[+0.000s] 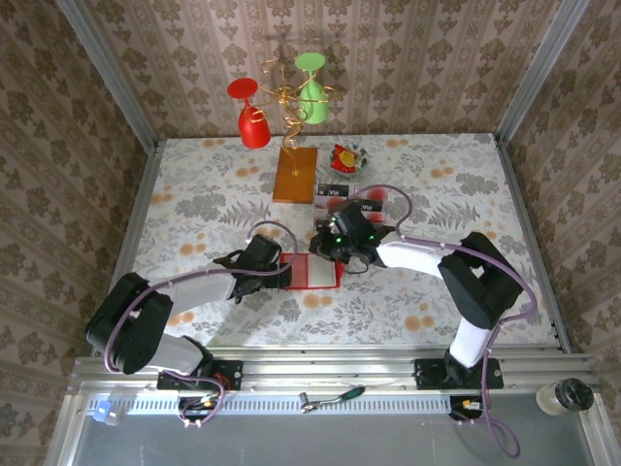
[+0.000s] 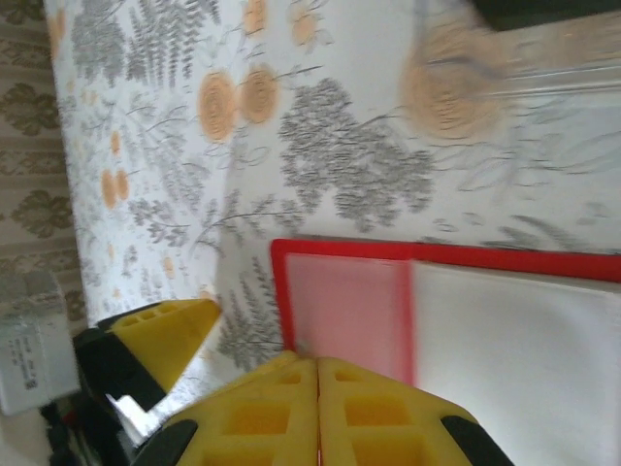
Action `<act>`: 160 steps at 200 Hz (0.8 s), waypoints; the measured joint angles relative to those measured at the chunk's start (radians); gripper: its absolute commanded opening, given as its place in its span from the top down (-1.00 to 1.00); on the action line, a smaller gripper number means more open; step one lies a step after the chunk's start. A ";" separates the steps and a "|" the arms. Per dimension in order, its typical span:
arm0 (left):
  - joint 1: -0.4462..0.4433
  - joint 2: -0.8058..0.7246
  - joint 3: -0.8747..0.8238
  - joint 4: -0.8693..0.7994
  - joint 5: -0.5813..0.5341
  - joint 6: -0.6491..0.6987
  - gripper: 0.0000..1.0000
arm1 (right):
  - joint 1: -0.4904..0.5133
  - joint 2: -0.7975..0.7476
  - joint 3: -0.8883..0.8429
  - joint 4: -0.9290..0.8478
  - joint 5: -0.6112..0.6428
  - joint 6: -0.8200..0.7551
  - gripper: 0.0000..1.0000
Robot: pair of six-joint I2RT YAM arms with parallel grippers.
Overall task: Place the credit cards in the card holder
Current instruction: Rotate the card holder at the center of the table.
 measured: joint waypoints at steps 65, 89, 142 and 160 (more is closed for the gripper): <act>0.000 0.006 0.003 -0.008 -0.011 0.000 -0.83 | -0.098 -0.043 -0.154 -0.064 0.058 -0.077 0.82; -0.001 0.009 0.007 -0.009 -0.014 0.000 -0.83 | -0.103 -0.043 -0.193 -0.063 0.069 -0.084 0.83; -0.001 0.029 0.026 -0.013 -0.014 0.011 -0.83 | -0.103 -0.093 -0.260 -0.017 0.087 -0.080 0.83; -0.001 0.038 0.035 -0.012 -0.014 0.016 -0.83 | -0.103 -0.120 -0.274 -0.027 0.093 -0.083 0.77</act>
